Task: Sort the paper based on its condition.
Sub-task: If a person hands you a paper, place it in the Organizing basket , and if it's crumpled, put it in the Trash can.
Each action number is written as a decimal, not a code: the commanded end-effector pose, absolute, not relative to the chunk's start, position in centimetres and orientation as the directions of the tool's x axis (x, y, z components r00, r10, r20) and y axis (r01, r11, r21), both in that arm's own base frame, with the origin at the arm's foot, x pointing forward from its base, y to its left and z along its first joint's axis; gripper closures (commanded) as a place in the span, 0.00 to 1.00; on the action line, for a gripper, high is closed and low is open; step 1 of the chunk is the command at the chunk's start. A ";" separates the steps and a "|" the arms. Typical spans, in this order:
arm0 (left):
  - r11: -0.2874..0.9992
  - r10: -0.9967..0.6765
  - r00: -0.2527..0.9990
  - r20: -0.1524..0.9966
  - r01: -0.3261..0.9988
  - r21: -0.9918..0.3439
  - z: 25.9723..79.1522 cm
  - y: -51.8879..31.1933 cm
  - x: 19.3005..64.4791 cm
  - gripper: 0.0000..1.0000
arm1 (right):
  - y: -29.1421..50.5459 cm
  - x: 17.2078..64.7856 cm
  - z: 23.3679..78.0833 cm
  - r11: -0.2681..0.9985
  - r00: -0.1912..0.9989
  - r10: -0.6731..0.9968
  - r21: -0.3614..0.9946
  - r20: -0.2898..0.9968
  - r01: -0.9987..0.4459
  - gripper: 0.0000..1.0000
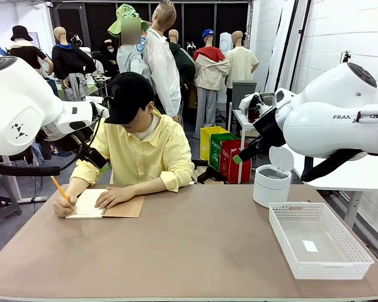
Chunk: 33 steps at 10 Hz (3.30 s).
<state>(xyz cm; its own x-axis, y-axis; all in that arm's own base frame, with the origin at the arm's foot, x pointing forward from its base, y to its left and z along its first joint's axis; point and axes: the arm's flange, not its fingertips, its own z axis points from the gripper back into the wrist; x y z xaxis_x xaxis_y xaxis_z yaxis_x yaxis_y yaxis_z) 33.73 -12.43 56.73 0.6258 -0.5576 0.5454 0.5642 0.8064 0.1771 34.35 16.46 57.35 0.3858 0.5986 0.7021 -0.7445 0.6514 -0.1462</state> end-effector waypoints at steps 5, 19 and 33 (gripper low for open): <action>0.806 -0.559 0.624 0.546 0.564 0.180 56.8 -12.4 33.7 0.00 | 16.4 34.3 57.3 0.650 0.388 0.601 -0.145 0.699 -0.746 0.00; 0.806 -0.559 0.624 0.546 0.564 0.180 56.8 -12.4 33.7 0.00 | 16.4 34.3 57.3 0.650 0.388 0.601 -0.145 0.699 -0.746 0.00; 0.806 -0.559 0.624 0.546 0.564 0.180 56.8 -12.4 33.7 0.00 | 16.4 34.3 57.3 0.650 0.388 0.601 -0.145 0.699 -0.746 0.00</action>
<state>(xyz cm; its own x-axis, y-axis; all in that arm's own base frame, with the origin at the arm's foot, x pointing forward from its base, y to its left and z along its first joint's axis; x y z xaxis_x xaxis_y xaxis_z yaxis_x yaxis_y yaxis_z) 33.73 -12.43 56.73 0.6258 -0.5576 0.5454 0.5642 0.8064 0.1771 34.35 16.46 57.35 0.3858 0.5986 0.7021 -0.7445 0.6514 -0.1462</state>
